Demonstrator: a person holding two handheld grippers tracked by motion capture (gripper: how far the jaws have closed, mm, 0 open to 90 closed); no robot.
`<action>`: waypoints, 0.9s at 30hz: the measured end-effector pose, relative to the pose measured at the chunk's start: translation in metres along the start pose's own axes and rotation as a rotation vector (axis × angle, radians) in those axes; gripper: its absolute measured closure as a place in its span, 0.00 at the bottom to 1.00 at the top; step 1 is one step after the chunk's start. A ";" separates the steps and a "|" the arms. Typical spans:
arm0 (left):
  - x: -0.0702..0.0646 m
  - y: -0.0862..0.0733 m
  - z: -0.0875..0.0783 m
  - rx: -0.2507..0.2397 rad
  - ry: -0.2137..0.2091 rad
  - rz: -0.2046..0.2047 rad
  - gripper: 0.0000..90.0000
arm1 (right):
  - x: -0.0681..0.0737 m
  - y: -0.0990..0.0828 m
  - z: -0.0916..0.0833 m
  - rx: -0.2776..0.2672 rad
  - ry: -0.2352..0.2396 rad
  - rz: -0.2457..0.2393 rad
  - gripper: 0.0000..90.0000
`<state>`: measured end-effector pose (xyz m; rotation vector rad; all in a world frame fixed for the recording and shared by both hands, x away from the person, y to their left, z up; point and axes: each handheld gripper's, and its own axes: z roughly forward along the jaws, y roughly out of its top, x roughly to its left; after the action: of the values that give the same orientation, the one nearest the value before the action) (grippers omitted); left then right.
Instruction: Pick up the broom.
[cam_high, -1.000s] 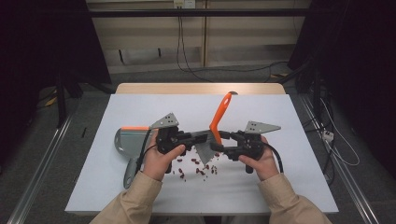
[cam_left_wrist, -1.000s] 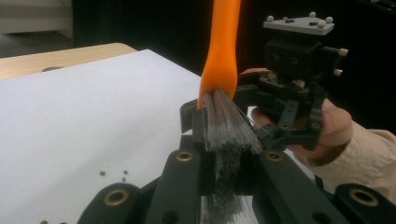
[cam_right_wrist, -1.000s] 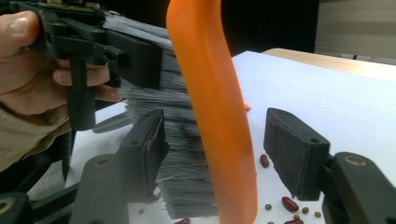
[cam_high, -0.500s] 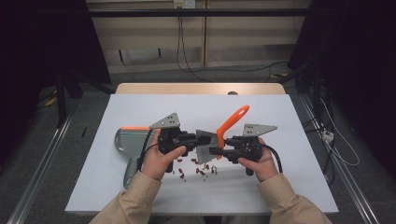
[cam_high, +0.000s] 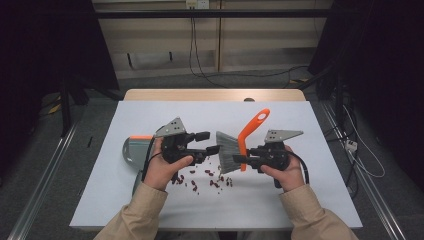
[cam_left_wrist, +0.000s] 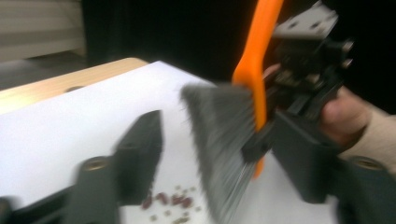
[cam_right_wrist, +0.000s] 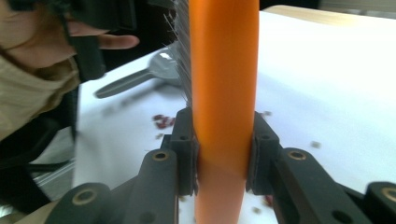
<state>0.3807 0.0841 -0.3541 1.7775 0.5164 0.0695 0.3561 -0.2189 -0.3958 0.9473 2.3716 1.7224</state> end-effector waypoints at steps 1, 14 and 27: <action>0.001 0.000 -0.001 0.007 0.006 0.006 0.32 | -0.001 0.001 -0.004 0.000 -0.020 0.000 0.78; 0.010 -0.003 -0.014 0.008 0.093 0.064 0.20 | -0.018 0.000 -0.032 0.037 -0.217 0.044 0.78; 0.018 -0.009 -0.027 0.024 0.153 0.066 0.17 | -0.026 -0.001 -0.040 0.116 -0.342 0.052 0.78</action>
<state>0.3857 0.1172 -0.3587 1.8215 0.5698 0.2477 0.3611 -0.2655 -0.3895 1.2178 2.2560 1.3187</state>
